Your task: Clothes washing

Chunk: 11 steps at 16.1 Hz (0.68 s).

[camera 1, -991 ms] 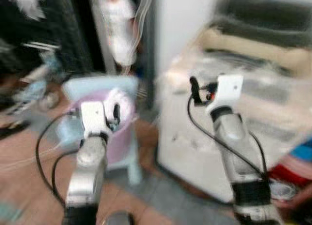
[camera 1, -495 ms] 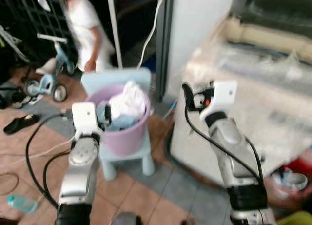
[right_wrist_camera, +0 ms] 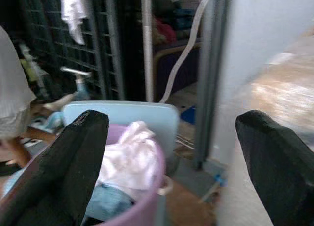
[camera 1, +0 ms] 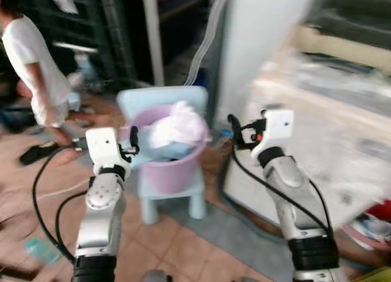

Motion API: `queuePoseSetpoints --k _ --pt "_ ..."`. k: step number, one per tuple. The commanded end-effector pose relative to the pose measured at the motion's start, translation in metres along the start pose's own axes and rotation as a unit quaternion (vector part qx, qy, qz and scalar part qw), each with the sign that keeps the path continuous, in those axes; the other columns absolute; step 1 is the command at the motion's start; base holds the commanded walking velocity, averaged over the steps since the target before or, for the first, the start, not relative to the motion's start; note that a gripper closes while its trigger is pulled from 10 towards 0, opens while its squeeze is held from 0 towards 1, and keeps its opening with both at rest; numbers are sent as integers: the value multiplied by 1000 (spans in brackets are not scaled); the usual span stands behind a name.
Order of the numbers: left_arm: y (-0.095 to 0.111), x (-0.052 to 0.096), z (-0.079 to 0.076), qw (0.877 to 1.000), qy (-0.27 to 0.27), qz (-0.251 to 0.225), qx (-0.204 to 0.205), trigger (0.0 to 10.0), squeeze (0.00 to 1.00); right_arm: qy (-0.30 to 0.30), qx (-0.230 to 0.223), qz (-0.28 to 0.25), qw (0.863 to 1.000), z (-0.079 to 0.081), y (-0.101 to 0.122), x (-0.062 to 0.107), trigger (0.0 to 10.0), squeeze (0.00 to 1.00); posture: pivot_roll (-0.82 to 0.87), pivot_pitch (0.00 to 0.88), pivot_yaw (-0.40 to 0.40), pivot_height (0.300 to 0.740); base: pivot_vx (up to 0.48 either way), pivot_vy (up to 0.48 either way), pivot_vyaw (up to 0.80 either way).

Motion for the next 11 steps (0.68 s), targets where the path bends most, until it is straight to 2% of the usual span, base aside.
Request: queuePoseSetpoints --k 1,7,11 --pt "-2 0 -1 1000 -6 3 -7 10000 0 -4 1 -8 1000 -3 5 -3 10000 0 -37 0 14 740 0 0 494" --pt "-4 2 0 1000 -6 6 -5 10000 0 25 -13 -1 1000 7 2 -5 10000 0 -36 0 12 740 286 0 0" --pt "-4 3 -1 1000 -6 7 -4 10000 0 37 -14 -2 999 13 2 -5 10000 0 -32 0 9 740 305 0 747"
Point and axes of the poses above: a point about 5 cm out from each wrist's last joint towards the gripper, its own x axis pointing back from the gripper into the wrist, its own y axis along the axis of the wrist's last joint, z = x × y, the point moved 1 cm from there along -x, pointing out of the wrist towards the gripper, and after that the axes turned 14 degrees about x, right-handed, at the moved point
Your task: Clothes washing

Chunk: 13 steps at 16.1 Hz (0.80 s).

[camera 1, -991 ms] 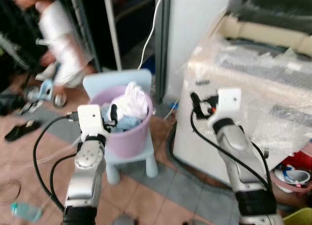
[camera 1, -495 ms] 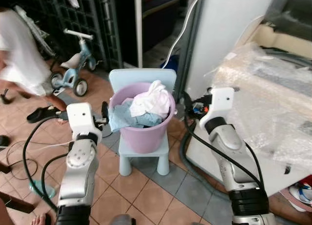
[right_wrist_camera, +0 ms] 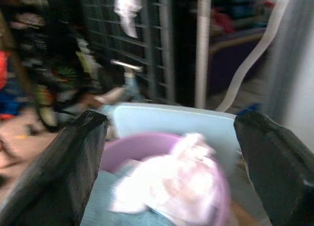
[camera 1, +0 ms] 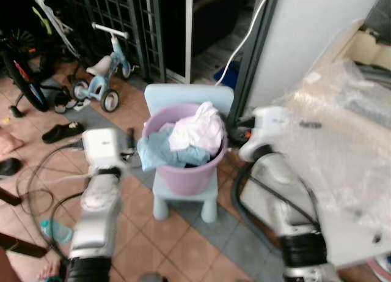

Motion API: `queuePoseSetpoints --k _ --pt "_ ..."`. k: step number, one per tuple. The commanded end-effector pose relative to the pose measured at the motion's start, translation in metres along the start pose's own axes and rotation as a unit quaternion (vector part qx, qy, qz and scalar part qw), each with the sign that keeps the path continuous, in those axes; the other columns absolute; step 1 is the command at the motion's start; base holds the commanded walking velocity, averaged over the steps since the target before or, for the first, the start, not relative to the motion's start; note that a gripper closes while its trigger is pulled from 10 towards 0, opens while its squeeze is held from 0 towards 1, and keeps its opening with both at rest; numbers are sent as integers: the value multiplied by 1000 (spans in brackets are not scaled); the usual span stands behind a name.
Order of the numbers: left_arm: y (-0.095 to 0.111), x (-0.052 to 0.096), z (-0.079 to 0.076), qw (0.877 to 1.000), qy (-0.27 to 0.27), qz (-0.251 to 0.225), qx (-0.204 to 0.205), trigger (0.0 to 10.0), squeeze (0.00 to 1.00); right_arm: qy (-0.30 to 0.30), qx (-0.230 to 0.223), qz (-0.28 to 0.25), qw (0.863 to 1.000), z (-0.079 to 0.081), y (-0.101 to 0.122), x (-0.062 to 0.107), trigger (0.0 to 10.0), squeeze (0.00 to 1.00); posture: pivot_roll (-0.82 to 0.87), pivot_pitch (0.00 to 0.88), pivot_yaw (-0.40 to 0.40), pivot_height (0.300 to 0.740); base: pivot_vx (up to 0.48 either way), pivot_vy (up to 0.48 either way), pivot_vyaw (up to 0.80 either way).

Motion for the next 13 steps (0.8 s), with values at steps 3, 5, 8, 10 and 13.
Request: queuePoseSetpoints --k 3,5,8,10,13 --pt "-2 1 -8 1000 -12 4 3 10000 0 -2 4 23 1000 -6 -10 2 10000 0 -27 0 4 740 333 0 225" --pt "-3 2 -6 1000 -10 8 1 10000 0 0 7 29 1000 -6 -13 2 10000 0 -24 0 0 740 356 139 0" --pt "-6 3 -2 1000 -3 18 -5 10000 0 1 12 36 999 -5 -17 3 10000 0 -20 0 -1 740 360 316 0" --pt "-7 2 -2 1000 -1 23 -7 10000 0 0 13 39 999 -5 -18 2 10000 0 -19 0 0 740 362 315 0" --pt "-3 -4 0 999 -3 25 -27 10000 0 -21 43 28 998 -11 -9 -4 10000 0 -12 0 13 740 381 289 0"
Point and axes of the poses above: a point about 5 cm out from each wrist's last joint towards the gripper, its own x axis pointing back from the gripper into the wrist, its own y axis along the axis of the wrist's last joint, z = x × y, the point moved 1 cm from there along -x, pointing out of the wrist towards the gripper, and after that the axes turned 14 degrees about x, right-handed, at the moved point
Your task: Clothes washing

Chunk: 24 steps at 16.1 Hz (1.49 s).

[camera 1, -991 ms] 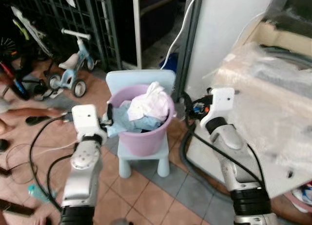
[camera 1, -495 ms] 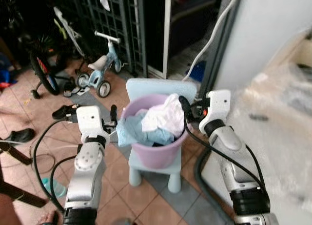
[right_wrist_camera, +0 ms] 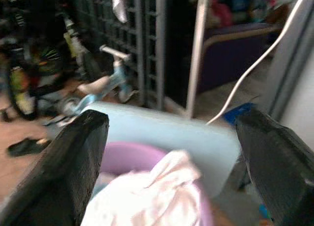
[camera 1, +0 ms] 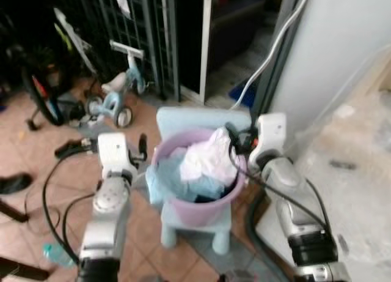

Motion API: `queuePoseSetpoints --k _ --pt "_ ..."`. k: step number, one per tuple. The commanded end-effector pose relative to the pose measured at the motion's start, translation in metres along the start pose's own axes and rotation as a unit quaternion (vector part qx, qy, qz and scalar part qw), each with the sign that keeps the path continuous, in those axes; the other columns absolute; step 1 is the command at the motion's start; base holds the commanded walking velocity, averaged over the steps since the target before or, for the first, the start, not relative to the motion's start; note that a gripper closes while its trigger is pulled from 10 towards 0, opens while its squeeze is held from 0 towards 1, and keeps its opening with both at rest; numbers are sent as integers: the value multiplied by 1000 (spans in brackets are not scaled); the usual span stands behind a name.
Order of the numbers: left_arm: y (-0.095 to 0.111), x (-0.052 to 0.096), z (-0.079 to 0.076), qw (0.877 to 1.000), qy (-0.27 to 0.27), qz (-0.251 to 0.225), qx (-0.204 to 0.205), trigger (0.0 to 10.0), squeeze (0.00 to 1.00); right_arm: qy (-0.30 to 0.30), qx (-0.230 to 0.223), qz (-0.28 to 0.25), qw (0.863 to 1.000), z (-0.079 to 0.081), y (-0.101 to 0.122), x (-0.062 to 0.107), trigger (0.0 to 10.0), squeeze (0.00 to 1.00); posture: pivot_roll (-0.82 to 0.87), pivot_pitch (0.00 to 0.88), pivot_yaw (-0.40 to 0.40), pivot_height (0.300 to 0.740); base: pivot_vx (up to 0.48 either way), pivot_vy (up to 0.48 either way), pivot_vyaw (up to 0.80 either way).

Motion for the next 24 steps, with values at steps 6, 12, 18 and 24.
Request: queuePoseSetpoints --k 6,12,18,24 --pt "-4 7 21 999 26 25 -19 10000 0 -57 40 42 997 -7 -11 1 10000 0 -2 0 10 740 342 0 0" --pt "-12 26 23 998 17 49 -19 10000 0 -70 38 106 991 -4 -35 8 10000 0 43 0 -36 740 0 0 -303" --pt "-25 70 36 994 35 103 -26 10000 0 -22 5 228 973 16 -80 7 10000 0 88 78 -56 740 0 0 0" --pt "-20 95 53 988 70 124 -52 10000 0 6 -22 291 956 33 -102 -11 10000 0 209 172 -119 740 0 0 0"
Point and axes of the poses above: a point about 5 cm out from each wrist's last joint towards the gripper, its own x axis pointing back from the gripper into the wrist, its own y axis along the axis of the wrist's last joint, z = x × y, the point moved 1 cm from there along -x, pointing out of the wrist towards the gripper, and after that the axes turned 14 degrees about x, right-handed, at the moved point
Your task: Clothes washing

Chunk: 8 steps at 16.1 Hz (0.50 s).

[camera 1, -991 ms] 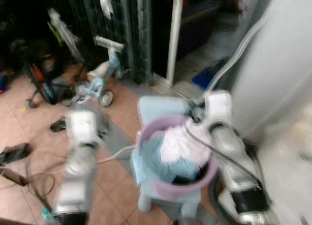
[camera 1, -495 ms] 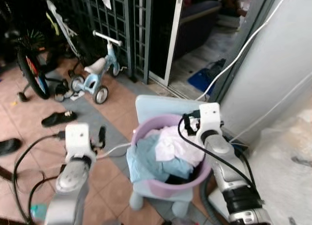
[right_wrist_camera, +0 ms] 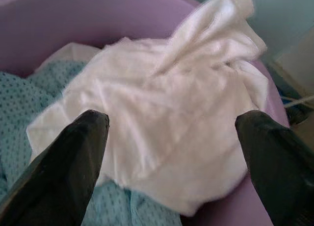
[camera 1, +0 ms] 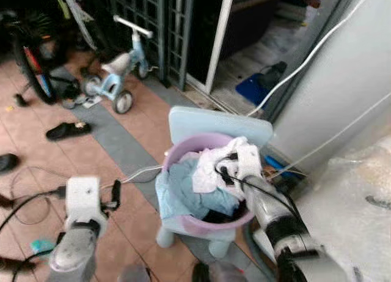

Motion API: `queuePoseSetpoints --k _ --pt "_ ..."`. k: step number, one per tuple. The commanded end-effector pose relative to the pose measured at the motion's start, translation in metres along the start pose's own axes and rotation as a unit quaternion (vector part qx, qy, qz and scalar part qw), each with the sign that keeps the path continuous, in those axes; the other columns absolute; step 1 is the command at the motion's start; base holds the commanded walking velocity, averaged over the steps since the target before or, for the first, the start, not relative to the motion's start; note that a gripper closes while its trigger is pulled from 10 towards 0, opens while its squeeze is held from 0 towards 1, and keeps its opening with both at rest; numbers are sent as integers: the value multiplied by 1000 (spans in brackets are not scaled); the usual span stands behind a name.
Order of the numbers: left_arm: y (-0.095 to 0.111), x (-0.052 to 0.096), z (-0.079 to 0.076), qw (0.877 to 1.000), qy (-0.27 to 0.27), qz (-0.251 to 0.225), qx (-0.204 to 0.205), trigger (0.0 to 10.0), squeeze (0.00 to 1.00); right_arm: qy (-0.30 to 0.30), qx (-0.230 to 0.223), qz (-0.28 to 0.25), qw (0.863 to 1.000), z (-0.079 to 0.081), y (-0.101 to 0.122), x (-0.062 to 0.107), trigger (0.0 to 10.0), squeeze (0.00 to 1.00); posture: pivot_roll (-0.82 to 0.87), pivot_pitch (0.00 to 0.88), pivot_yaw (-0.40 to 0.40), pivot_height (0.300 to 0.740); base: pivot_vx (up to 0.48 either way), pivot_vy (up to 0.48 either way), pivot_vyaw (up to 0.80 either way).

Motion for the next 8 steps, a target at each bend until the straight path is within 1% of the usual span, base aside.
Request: queuePoseSetpoints --k 1,2,4,5,6,7,8 --pt "-2 5 3 1000 7 5 -5 10000 0 12 -1 5 1000 6 -2 -3 10000 0 217 184 -125 740 0 0 0" --pt "-2 7 3 1000 7 6 -5 10000 0 15 1 5 1000 8 -1 -3 10000 0 223 191 -128 740 0 0 0" --pt "0 14 3 1000 15 8 -9 10000 0 27 -7 16 999 20 0 -7 10000 0 253 219 -145 740 0 0 0" --pt "2 17 4 1000 17 7 -11 10000 0 18 10 26 999 26 -1 -8 10000 0 262 226 -151 740 0 0 0" --pt "4 19 5 1000 19 4 -11 10000 0 13 21 28 999 28 -2 -8 9216 0 272 238 -159 740 0 0 0" --pt "7 20 5 1000 24 -2 -11 10000 0 12 24 30 999 32 -4 -8 353 0 279 249 -165 740 0 0 0" --pt "10 23 7 999 30 -7 -9 10000 0 8 5 41 999 35 -9 -8 0 0 289 265 -176 740 0 0 0"
Point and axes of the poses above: a point about 5 cm out from each wrist's last joint towards the gripper, its own x axis pointing back from the gripper into the wrist, its own y axis along the axis of the wrist's last joint, z = x × y, the point moved 1 cm from there along -x, pointing out of the wrist towards the gripper, and after that the axes turned 14 degrees about x, right-handed, at the moved point
